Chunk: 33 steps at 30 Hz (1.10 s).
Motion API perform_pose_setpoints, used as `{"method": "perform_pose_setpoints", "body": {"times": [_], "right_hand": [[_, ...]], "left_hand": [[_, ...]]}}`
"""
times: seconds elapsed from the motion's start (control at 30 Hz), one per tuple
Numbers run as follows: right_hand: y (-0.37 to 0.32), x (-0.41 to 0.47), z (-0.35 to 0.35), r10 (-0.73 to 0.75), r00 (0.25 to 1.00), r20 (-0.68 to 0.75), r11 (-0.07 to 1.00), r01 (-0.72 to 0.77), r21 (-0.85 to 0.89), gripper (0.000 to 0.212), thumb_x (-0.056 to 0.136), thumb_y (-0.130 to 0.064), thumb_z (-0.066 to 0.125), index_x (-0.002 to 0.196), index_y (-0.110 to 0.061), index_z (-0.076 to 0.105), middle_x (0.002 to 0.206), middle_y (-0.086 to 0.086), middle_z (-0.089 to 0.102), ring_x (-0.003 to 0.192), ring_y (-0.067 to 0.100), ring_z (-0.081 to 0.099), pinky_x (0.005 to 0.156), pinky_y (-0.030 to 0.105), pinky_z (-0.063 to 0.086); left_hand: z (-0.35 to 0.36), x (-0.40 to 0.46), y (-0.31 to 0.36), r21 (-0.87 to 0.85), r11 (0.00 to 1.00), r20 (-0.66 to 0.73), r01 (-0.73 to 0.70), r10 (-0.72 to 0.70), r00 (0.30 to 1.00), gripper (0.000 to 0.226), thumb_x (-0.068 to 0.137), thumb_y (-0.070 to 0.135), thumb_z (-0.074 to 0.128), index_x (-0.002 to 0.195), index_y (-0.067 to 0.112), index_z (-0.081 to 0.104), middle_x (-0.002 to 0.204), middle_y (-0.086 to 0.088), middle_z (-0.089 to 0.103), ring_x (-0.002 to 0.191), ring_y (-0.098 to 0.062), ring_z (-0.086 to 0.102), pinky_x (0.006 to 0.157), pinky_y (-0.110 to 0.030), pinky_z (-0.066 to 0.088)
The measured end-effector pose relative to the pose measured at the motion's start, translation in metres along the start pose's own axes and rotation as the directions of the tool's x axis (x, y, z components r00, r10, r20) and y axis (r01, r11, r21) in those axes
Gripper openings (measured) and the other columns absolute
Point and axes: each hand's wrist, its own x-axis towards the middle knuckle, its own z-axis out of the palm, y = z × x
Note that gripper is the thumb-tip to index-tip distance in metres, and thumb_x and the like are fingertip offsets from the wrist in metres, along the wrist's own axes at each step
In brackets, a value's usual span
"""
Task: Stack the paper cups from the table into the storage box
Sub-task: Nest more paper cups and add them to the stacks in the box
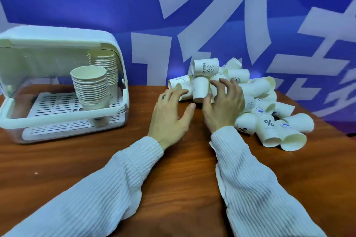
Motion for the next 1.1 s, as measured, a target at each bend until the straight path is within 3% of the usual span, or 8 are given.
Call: {"method": "perform_pose_setpoints", "body": {"times": [0.2,0.4,0.53,0.67,0.73,0.83,0.93,1.1], "right_hand": [[0.061,0.009,-0.020,0.289,0.957,0.008,0.936,-0.281,-0.212,0.040,0.082,-0.023,0.057,0.121,-0.020,0.064,0.122,0.008,0.064,0.122,0.034,0.053,0.111,0.048,0.035],[0.026,0.009,-0.030,0.253,0.956,-0.146,0.918,-0.190,0.347,0.011,0.089,-0.009,0.062,0.096,-0.013,0.070,0.098,0.002,0.068,0.094,0.023,0.062,0.086,0.043,0.051],[-0.026,-0.007,-0.035,0.256,0.959,0.124,0.784,-0.280,0.554,0.010,0.087,-0.014,0.069,0.089,-0.022,0.075,0.087,-0.003,0.073,0.083,0.011,0.068,0.079,0.034,0.056],[-0.038,-0.018,-0.036,0.167,0.887,0.431,0.744,-0.400,0.535,0.009,0.091,-0.027,0.072,0.085,-0.025,0.079,0.079,-0.013,0.075,0.077,0.005,0.069,0.078,0.029,0.055],[-0.026,-0.009,-0.041,0.163,0.845,0.509,0.783,-0.424,0.454,0.033,0.095,-0.049,0.058,0.079,-0.026,0.075,0.075,-0.016,0.070,0.077,0.008,0.065,0.077,0.033,0.051],[0.012,0.003,-0.056,0.223,0.875,0.430,0.961,-0.270,0.051,0.040,0.095,-0.046,0.046,0.115,-0.026,0.075,0.113,0.002,0.074,0.113,0.028,0.062,0.096,0.041,0.046],[0.042,0.001,-0.077,0.375,0.862,0.342,0.889,-0.229,-0.397,0.048,0.091,-0.041,0.054,0.135,-0.024,0.063,0.137,0.014,0.057,0.130,0.038,0.047,0.106,0.049,0.038],[0.055,0.001,-0.087,0.583,0.663,0.469,0.802,-0.378,-0.463,0.054,0.093,-0.045,0.055,0.145,-0.031,0.052,0.154,0.010,0.037,0.133,0.040,0.048,0.107,0.054,0.036]], "left_hand": [[0.021,-0.026,-0.007,0.054,0.996,0.092,-0.072,0.067,0.994,0.050,0.095,0.046,0.053,0.140,0.024,0.052,0.139,0.006,0.050,0.131,-0.013,0.044,0.112,-0.040,0.037],[0.019,-0.028,-0.006,0.024,0.999,0.066,-0.041,0.039,0.997,0.076,0.085,0.046,0.069,0.151,0.025,0.037,0.148,0.003,0.043,0.138,-0.017,0.039,0.117,-0.041,0.035],[0.021,-0.027,-0.006,0.038,0.995,-0.001,-0.089,0.089,0.996,0.108,0.074,0.040,0.083,0.159,0.022,0.019,0.159,-0.005,0.033,0.149,-0.022,0.030,0.123,-0.039,0.024],[0.018,-0.026,-0.012,0.081,0.994,-0.130,-0.069,0.079,0.988,0.088,0.071,0.025,0.075,0.149,0.015,0.036,0.147,-0.007,0.049,0.140,-0.028,0.042,0.118,-0.052,0.031],[0.015,-0.027,-0.015,0.082,0.995,-0.105,-0.047,0.056,0.993,0.078,0.075,0.026,0.078,0.143,0.017,0.043,0.136,-0.003,0.055,0.129,-0.026,0.050,0.114,-0.049,0.034],[0.014,-0.027,-0.015,0.015,0.999,-0.037,0.033,-0.032,0.999,0.078,0.076,0.028,0.082,0.143,0.022,0.042,0.132,0.001,0.054,0.123,-0.019,0.050,0.108,-0.038,0.037],[0.014,-0.028,-0.012,0.000,1.000,-0.016,0.029,-0.029,0.999,0.079,0.077,0.029,0.081,0.144,0.023,0.041,0.133,0.001,0.053,0.123,-0.019,0.049,0.107,-0.040,0.039],[0.015,-0.030,-0.008,-0.008,1.000,-0.005,0.019,-0.019,1.000,0.077,0.078,0.029,0.080,0.144,0.022,0.041,0.132,-0.001,0.054,0.123,-0.021,0.050,0.108,-0.045,0.040]]}}
